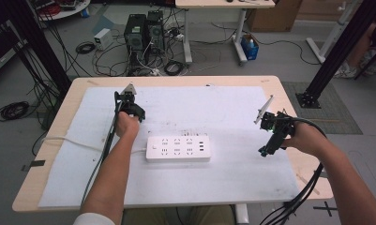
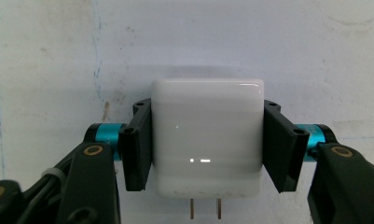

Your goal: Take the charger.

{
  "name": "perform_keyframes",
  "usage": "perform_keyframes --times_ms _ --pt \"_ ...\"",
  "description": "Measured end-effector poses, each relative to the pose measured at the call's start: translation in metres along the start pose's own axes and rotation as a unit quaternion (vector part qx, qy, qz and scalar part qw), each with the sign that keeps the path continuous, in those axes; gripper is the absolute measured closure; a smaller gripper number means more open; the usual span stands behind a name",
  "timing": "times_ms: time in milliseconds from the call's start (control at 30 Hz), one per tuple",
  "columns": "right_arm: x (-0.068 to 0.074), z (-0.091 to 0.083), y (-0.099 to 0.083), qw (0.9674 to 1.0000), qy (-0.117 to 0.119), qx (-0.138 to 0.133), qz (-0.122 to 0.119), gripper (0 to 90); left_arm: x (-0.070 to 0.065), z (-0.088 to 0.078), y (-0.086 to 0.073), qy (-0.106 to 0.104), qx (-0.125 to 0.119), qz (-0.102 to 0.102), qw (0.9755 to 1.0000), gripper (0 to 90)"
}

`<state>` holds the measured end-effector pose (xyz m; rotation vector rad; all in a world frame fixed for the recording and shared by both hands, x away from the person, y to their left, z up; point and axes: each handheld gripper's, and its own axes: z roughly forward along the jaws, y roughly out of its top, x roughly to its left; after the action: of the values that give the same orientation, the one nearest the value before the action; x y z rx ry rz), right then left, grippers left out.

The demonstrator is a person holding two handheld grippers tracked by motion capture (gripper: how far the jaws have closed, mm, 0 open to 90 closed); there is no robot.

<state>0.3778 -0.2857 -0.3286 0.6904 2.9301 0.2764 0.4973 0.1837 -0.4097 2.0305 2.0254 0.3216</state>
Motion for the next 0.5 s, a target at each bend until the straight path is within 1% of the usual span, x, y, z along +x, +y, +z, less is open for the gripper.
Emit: perform_keyframes --times_ms 67,133,233,300,333,433,467,500 --pt "0.0 0.0 0.0 1.0 0.0 0.001 0.0 1.5 0.002 -0.004 0.001 -0.006 -0.008 0.002 1.0 42.6" --pt "0.0 0.001 0.001 1.0 -0.001 0.001 0.001 1.6 0.005 -0.008 0.001 -0.013 -0.009 0.01 0.9998 42.6" --pt "0.001 0.001 0.002 1.0 -0.001 0.003 0.0 1.6 0.009 -0.014 0.001 -0.03 -0.016 0.023 0.9992 42.6" --pt "0.001 0.001 0.002 1.0 -0.002 0.003 0.001 1.6 0.012 -0.021 0.001 -0.041 -0.027 0.037 0.9981 42.6" --pt "0.001 0.001 0.003 1.0 -0.001 0.003 0.002 1.6 0.013 -0.024 0.001 -0.046 -0.033 0.04 0.9976 42.6" --pt "0.002 0.001 0.004 1.0 -0.001 0.003 0.0 1.6 0.017 -0.035 -0.001 -0.057 -0.046 0.062 0.9954 42.6" --pt "0.002 0.001 0.005 1.0 -0.001 0.002 0.0 1.6 0.018 -0.039 -0.001 -0.06 -0.051 0.074 0.9941 42.6" --pt "0.002 0.002 0.005 1.0 -0.001 0.001 -0.002 1.6 0.018 -0.043 -0.002 -0.06 -0.054 0.08 0.9935 42.6"
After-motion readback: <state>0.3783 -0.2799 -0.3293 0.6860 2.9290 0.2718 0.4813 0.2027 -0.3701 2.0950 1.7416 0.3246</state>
